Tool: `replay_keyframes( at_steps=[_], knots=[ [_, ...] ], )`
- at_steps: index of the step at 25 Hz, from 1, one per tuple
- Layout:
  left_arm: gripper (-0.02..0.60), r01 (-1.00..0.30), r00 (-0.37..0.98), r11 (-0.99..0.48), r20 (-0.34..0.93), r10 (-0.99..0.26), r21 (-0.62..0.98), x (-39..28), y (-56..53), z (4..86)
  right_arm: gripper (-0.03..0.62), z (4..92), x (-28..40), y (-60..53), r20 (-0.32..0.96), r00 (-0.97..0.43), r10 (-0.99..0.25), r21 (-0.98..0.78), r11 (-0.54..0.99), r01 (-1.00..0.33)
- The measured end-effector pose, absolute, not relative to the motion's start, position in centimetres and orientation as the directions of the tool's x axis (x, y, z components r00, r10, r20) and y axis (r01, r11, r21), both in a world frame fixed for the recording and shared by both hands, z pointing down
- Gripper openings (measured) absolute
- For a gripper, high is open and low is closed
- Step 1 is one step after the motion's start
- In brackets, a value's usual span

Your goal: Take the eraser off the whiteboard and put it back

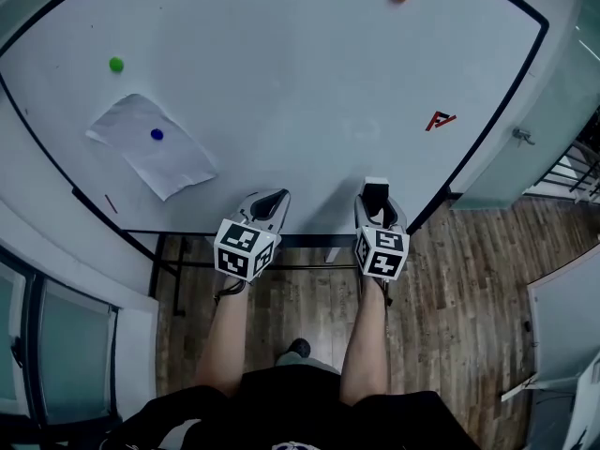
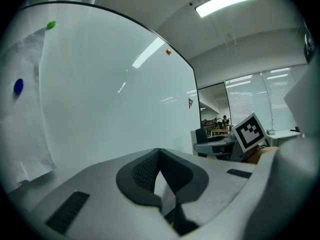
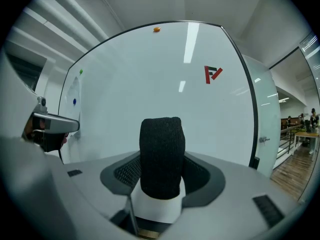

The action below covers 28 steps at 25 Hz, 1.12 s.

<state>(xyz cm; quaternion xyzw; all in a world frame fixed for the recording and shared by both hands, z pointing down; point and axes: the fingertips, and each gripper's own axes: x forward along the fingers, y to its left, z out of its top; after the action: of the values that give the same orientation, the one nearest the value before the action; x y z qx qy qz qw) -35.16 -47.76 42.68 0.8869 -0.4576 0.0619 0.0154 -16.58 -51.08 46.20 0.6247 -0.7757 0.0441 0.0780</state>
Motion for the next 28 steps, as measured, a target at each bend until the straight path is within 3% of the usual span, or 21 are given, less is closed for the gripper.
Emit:
replay_keyframes(
  at_steps=[28],
  knots=[
    [0.018, -0.777, 0.618, -0.628, 0.136, -0.774, -0.043, -32.5, -53.7, 43.6, 0.244, 46.6, -16.2, -57.1, 0.160, -0.182, -0.970, 0.036, 0.190, -0.981]
  ],
)
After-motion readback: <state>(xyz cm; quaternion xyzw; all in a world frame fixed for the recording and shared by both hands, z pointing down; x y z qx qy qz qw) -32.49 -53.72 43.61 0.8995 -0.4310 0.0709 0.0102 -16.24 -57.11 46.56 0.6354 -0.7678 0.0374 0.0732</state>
